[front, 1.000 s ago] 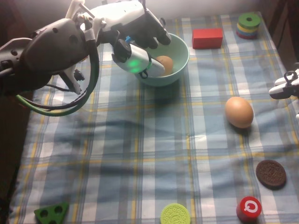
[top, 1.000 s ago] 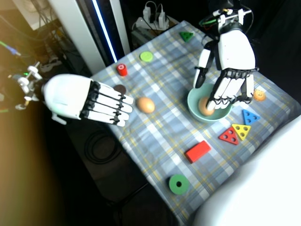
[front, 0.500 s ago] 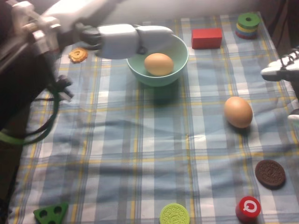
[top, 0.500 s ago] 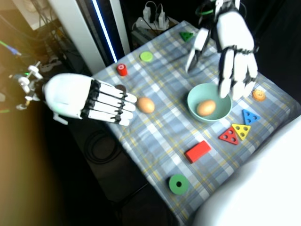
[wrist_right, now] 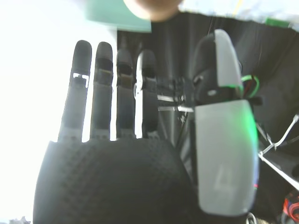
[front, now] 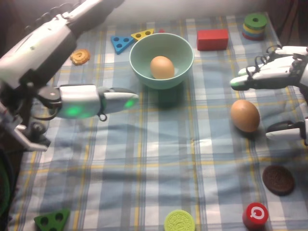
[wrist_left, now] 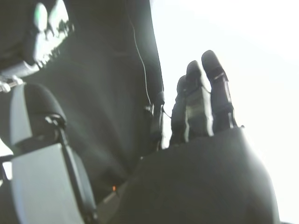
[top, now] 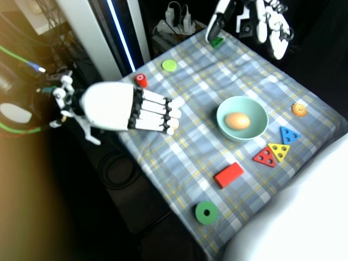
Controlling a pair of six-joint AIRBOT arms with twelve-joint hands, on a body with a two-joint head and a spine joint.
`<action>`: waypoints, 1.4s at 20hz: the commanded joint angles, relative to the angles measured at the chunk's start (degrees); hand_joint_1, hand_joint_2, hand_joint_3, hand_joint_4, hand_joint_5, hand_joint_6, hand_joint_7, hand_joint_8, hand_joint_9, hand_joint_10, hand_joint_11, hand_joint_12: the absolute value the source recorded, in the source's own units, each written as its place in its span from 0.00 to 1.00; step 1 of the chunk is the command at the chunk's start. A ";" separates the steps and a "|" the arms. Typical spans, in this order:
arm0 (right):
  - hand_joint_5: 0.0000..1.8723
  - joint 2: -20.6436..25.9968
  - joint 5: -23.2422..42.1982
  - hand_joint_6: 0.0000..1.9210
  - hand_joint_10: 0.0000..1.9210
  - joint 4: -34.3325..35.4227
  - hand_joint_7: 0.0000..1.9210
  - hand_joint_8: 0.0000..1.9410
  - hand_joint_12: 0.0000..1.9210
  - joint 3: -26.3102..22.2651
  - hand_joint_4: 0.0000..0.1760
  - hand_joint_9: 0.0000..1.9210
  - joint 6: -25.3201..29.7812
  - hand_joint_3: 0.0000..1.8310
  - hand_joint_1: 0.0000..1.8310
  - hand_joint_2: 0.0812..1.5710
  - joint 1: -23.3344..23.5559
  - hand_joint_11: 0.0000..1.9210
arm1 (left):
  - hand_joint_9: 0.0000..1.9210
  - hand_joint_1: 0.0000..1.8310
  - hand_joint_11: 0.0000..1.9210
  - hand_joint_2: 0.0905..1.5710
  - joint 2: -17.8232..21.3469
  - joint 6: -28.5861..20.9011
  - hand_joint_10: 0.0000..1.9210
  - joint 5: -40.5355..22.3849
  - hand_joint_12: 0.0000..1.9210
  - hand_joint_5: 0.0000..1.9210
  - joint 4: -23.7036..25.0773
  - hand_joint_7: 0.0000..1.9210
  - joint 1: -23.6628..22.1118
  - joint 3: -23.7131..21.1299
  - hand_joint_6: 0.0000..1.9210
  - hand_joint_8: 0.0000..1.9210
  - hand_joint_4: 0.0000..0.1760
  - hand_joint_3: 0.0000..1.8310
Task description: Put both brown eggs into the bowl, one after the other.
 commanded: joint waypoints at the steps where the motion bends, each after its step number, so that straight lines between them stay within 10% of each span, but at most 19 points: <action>1: 0.27 -0.47 4.31 0.00 0.00 -0.29 0.26 0.00 0.52 0.20 0.55 0.32 0.74 0.00 0.55 0.61 1.08 0.18 | 0.14 0.47 0.00 0.55 0.49 -0.51 0.00 -8.18 0.30 0.06 1.45 0.10 -0.09 -0.36 0.00 0.00 0.82 0.00; 4: 0.28 -1.48 1.69 0.00 0.00 -2.77 0.26 0.00 0.40 0.95 0.52 0.32 1.22 0.00 0.51 0.62 2.43 0.26 | 0.11 0.44 0.00 0.56 1.10 -0.51 0.00 -9.06 0.16 0.05 1.16 0.09 0.92 -1.06 0.00 0.00 1.00 0.00; 6: 0.31 -2.08 0.49 0.01 0.01 -3.58 0.28 0.00 0.37 1.36 0.41 0.35 1.22 0.00 0.52 0.61 2.89 0.29 | 0.12 0.44 0.00 0.56 0.99 -0.84 0.00 -9.07 0.22 0.06 0.94 0.10 1.13 -1.07 0.00 0.00 1.00 0.00; 14: 0.31 -2.78 -3.92 0.00 0.00 -6.75 0.29 0.00 0.52 2.38 0.68 0.41 1.34 0.00 0.54 0.62 4.37 0.30 | 0.14 0.43 0.00 0.56 0.88 -2.10 0.00 -9.22 0.33 0.07 0.28 0.10 2.06 -1.06 0.00 0.00 1.00 0.00; 19: 0.31 -2.74 -4.93 0.00 0.00 -7.52 0.30 0.00 0.51 2.55 0.67 0.40 1.44 0.00 0.54 0.65 4.38 0.31 | 0.15 0.44 0.00 0.56 0.82 -2.24 0.00 -9.29 0.40 0.08 0.08 0.11 2.30 -1.05 0.00 0.00 0.91 0.00; 23: 0.34 -2.68 -5.26 0.00 0.01 -7.54 0.31 0.00 0.56 2.67 0.44 0.44 1.44 0.00 0.59 0.68 4.38 0.32 | 0.15 0.44 0.00 0.56 0.81 -2.39 0.00 -9.28 0.38 0.08 -0.01 0.12 2.45 -1.05 0.00 0.00 0.99 0.00; 28: 0.31 -2.37 -5.87 0.00 0.01 -7.57 0.29 0.00 0.56 2.71 0.55 0.43 1.44 0.00 0.69 0.63 4.38 0.28 | 0.17 0.47 0.00 0.55 0.81 -2.71 0.00 -9.29 0.43 0.10 -0.05 0.14 2.50 -1.05 0.00 0.00 0.95 0.00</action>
